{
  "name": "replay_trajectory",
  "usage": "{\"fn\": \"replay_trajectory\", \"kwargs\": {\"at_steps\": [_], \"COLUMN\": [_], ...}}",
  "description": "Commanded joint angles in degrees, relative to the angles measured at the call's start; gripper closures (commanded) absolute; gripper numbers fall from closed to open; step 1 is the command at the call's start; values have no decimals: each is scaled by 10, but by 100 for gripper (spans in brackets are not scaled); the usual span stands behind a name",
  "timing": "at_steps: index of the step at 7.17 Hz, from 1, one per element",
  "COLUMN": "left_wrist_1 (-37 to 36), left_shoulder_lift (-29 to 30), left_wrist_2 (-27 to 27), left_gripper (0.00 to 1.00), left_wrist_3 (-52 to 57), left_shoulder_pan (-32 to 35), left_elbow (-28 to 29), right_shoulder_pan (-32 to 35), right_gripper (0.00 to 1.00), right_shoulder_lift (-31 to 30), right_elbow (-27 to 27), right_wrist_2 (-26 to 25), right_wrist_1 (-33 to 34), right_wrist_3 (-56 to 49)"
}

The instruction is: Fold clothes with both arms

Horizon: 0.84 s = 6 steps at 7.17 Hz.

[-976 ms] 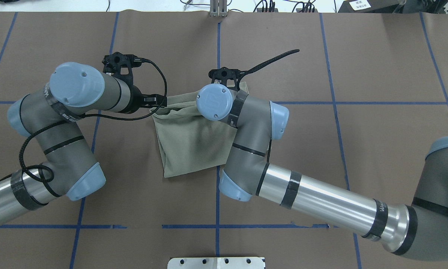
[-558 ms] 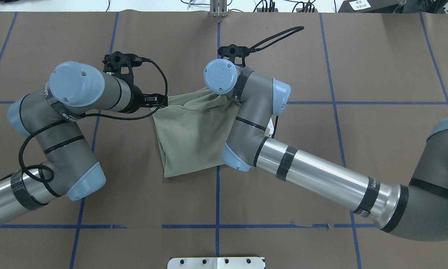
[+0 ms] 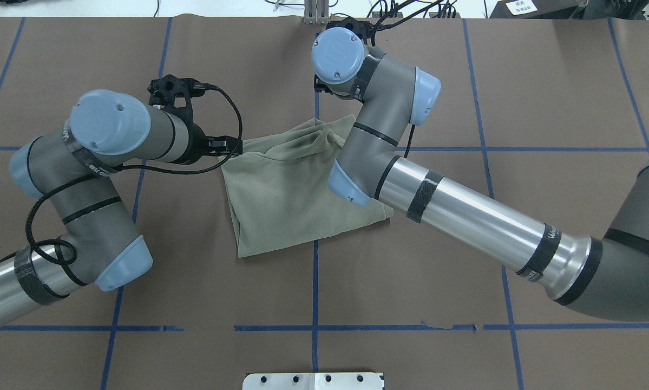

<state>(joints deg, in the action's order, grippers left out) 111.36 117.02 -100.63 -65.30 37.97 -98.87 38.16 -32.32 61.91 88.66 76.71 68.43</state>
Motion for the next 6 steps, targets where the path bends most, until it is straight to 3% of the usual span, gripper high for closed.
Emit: {"fn": "replay_trajectory", "kwargs": {"at_steps": [1, 2, 3, 5, 6], "left_wrist_1": [0, 0, 0, 0, 0], "left_shoulder_lift": [0, 0, 0, 0, 0], "left_wrist_2": [0, 0, 0, 0, 0], "left_gripper": [0, 0, 0, 0, 0], "left_wrist_3": [0, -1, -1, -1, -1], "left_shoulder_pan": [0, 0, 0, 0, 0], "left_elbow": [0, 0, 0, 0, 1], "right_shoulder_pan": [-37, -49, -56, -63, -63], "right_gripper": [0, 13, 44, 58, 84], "right_shoulder_lift": [2, -4, -7, -8, -8], "right_elbow": [19, 18, 18, 16, 16], "right_wrist_2": [11, 6, 3, -9, -11], "right_wrist_1": [0, 3, 4, 5, 4], "right_wrist_3": [77, 99, 117, 122, 122]}}
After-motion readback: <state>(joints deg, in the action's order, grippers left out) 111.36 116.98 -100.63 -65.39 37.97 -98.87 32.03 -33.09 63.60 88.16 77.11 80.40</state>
